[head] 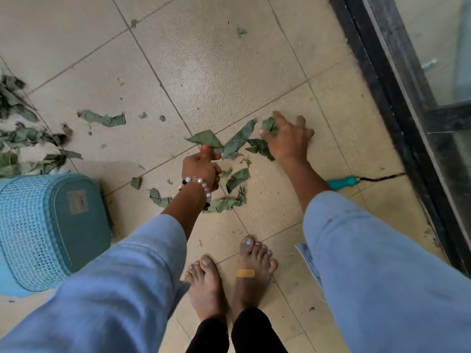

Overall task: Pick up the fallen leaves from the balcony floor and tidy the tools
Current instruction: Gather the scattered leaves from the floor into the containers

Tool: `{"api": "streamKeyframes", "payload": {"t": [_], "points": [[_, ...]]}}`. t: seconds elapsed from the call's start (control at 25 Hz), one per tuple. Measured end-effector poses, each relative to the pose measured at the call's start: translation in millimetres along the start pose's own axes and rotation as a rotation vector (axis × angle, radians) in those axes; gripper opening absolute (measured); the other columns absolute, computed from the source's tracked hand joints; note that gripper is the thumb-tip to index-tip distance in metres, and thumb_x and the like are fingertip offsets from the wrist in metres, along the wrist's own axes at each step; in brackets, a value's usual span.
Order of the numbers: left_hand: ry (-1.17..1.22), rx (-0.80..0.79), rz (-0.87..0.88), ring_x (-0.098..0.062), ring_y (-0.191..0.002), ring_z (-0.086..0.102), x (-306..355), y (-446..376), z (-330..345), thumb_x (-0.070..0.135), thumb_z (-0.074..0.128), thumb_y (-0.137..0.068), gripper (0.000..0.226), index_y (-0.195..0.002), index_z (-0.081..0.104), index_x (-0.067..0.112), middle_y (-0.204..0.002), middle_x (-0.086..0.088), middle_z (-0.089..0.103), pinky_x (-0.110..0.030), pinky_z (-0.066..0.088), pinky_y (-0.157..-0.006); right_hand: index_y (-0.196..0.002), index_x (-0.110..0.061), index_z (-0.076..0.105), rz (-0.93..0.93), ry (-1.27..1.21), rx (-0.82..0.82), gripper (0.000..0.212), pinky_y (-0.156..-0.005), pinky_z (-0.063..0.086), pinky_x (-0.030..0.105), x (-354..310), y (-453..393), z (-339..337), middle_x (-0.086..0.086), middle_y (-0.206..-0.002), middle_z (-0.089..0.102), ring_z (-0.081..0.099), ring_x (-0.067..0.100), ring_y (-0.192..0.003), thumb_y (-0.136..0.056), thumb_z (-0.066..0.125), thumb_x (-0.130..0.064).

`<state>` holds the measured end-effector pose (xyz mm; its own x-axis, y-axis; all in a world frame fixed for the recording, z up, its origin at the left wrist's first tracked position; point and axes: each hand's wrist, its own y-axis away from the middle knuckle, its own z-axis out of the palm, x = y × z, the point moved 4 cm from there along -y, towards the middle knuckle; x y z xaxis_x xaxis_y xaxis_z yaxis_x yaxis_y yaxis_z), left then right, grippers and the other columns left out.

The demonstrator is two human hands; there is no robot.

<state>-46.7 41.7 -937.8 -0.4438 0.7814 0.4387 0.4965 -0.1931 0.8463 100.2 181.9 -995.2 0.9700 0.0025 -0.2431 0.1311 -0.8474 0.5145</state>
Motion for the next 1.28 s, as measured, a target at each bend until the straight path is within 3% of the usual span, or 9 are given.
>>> {"api": "streamKeyframes", "payload": {"t": [0.16,0.32,0.44,0.6,0.76,0.84,0.92,1.12,1.28], "points": [[0.040,0.001,-0.104,-0.010,-0.035,0.034,-17,-2,-16,0.052,0.035,-0.099,0.055,-0.079,0.066,0.011,-0.057,-0.001,0.041,-0.016,0.029,-0.039,-0.117,-0.002,0.062,-0.195,0.226,0.179,0.029,-0.087,0.042,0.035,-23,7,15,0.024,-0.116,0.057,0.054,0.035,-0.108,-0.094,0.044,-0.003],[0.130,-0.132,-0.216,-0.011,-0.042,0.036,-26,13,-14,0.062,0.033,-0.095,0.063,-0.086,0.067,0.010,-0.060,-0.002,0.047,-0.021,0.030,-0.045,-0.099,-0.001,0.073,-0.063,-0.388,0.316,0.018,-0.072,0.051,0.020,-5,32,-18,0.011,-0.095,0.072,0.068,0.020,-0.084,-0.083,0.065,0.001],[0.247,-0.249,-0.320,-0.014,-0.053,0.043,-30,35,2,0.070,0.030,-0.090,0.068,-0.090,0.063,0.010,-0.067,-0.004,0.053,-0.023,0.035,-0.053,-0.096,-0.009,0.072,-0.073,-0.777,0.157,0.020,-0.067,0.056,0.021,-26,93,-20,0.003,-0.091,0.073,0.069,0.012,-0.076,-0.077,0.073,-0.002],[0.482,-0.309,-0.496,-0.019,-0.073,0.062,-40,53,15,0.061,0.036,-0.095,0.059,-0.084,0.062,0.009,-0.079,-0.007,0.065,-0.028,0.051,-0.069,-0.083,-0.005,0.071,-0.455,-0.563,0.016,0.011,-0.066,0.051,0.026,-52,171,-12,0.007,-0.080,0.071,0.065,0.019,-0.074,-0.079,0.063,0.002],[0.490,-0.138,-0.444,-0.012,-0.041,0.055,-47,42,-7,0.031,0.039,-0.104,0.037,-0.078,0.053,0.008,-0.053,-0.004,0.061,-0.020,0.045,-0.039,-0.105,-0.011,0.073,-0.548,-0.530,-0.437,0.019,-0.094,0.044,0.018,-44,158,-25,-0.002,-0.114,0.068,0.055,-0.003,-0.108,-0.089,0.062,-0.014],[0.447,-0.105,-0.391,-0.007,-0.031,0.043,-44,33,-21,0.022,0.032,-0.105,0.038,-0.077,0.052,0.007,-0.043,-0.002,0.055,-0.013,0.032,-0.032,-0.111,-0.012,0.069,-0.260,-0.644,-0.280,0.023,-0.089,0.048,0.015,-25,121,-33,0.000,-0.116,0.067,0.057,-0.009,-0.100,-0.089,0.064,-0.014],[0.372,-0.090,-0.326,-0.008,-0.034,0.041,-45,26,-36,0.009,0.029,-0.104,0.033,-0.086,0.056,0.003,-0.051,-0.005,0.056,-0.014,0.031,-0.034,-0.121,-0.015,0.064,-0.149,-0.327,0.025,0.034,-0.093,0.049,0.029,-7,87,-27,0.009,-0.121,0.063,0.057,0.016,-0.109,-0.088,0.066,-0.017],[0.277,-0.105,-0.261,-0.015,-0.058,0.054,-70,20,-64,-0.017,0.026,-0.094,0.040,-0.094,0.062,-0.001,-0.082,-0.013,0.063,-0.015,0.037,-0.039,-0.119,-0.006,0.064,-0.365,0.349,0.041,0.030,-0.081,0.047,0.037,-7,70,30,0.024,-0.120,0.055,0.053,0.036,-0.100,-0.091,0.055,-0.004],[0.204,-0.102,-0.185,-0.009,-0.046,0.044,-85,25,-75,0.000,0.032,-0.102,0.033,-0.097,0.064,0.002,-0.069,-0.007,0.056,-0.015,0.036,-0.040,-0.096,0.001,0.073,-0.204,-0.098,0.214,0.016,-0.068,0.050,0.023,-6,82,24,0.017,-0.089,0.071,0.068,0.026,-0.079,-0.084,0.062,0.003]]}}
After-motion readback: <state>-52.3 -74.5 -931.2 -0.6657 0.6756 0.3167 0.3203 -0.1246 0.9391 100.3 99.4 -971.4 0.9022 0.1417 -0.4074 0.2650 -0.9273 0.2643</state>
